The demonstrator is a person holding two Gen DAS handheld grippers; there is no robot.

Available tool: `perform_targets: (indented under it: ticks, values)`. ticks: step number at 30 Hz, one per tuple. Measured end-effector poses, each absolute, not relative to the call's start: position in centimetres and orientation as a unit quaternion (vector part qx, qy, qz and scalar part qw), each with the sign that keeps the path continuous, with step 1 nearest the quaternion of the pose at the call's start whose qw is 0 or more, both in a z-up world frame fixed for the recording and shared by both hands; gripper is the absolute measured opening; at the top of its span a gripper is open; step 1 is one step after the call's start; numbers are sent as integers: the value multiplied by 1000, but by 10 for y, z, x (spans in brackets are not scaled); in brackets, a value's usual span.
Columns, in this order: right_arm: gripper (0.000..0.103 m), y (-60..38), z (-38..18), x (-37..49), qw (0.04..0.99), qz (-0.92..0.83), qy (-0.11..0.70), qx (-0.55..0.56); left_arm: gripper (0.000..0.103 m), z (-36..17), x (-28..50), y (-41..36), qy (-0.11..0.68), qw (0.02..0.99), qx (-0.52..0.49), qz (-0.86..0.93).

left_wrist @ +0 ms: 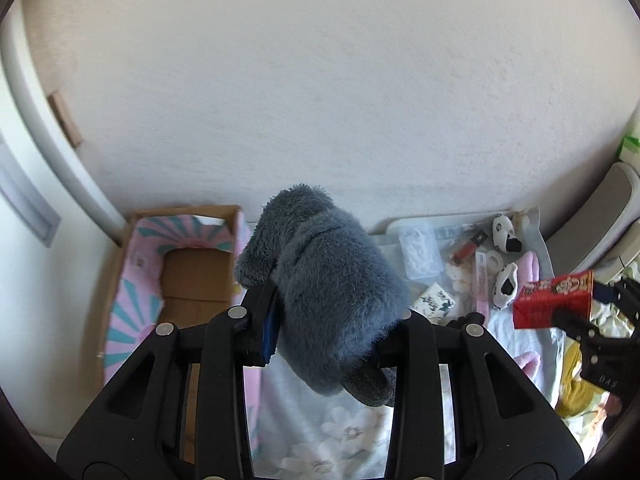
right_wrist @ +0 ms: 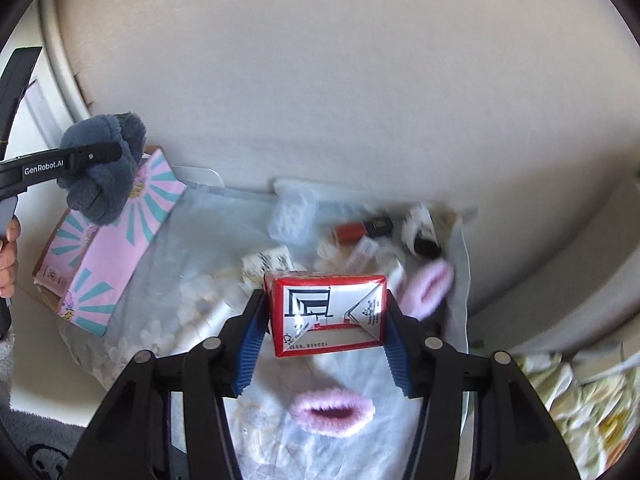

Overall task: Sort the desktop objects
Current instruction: 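Carry the grey plush and red carton with both tools over the cardboard box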

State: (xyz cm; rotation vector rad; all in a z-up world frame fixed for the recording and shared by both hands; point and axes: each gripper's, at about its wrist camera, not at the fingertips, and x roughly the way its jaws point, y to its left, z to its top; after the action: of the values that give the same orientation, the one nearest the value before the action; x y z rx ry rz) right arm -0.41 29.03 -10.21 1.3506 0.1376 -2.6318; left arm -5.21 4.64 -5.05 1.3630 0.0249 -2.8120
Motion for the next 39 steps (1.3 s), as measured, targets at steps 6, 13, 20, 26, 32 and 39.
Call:
perform_targets:
  ticks: [6, 13, 20, 26, 32, 39]
  values:
    - [50, 247, -73, -32, 142, -887, 88, 431, 30, -31, -34, 6, 21, 33, 418, -908]
    - [50, 166, -47, -68, 226, -874, 139, 407, 30, -26, -7, -53, 45, 84, 415, -905]
    - [50, 66, -41, -101, 320, -831, 190, 414, 30, -41, 19, -98, 76, 121, 430, -891]
    - [50, -8, -61, -125, 367, -786, 232, 440, 30, -66, 36, -121, 109, 131, 451, -876]
    - [50, -60, -99, -139, 388, -739, 272, 480, 30, -91, 35, -124, 131, 125, 472, -863]
    - [50, -82, -135, -149, 395, -698, 288, 523, 30, -111, 29, -126, 141, 113, 492, -851]
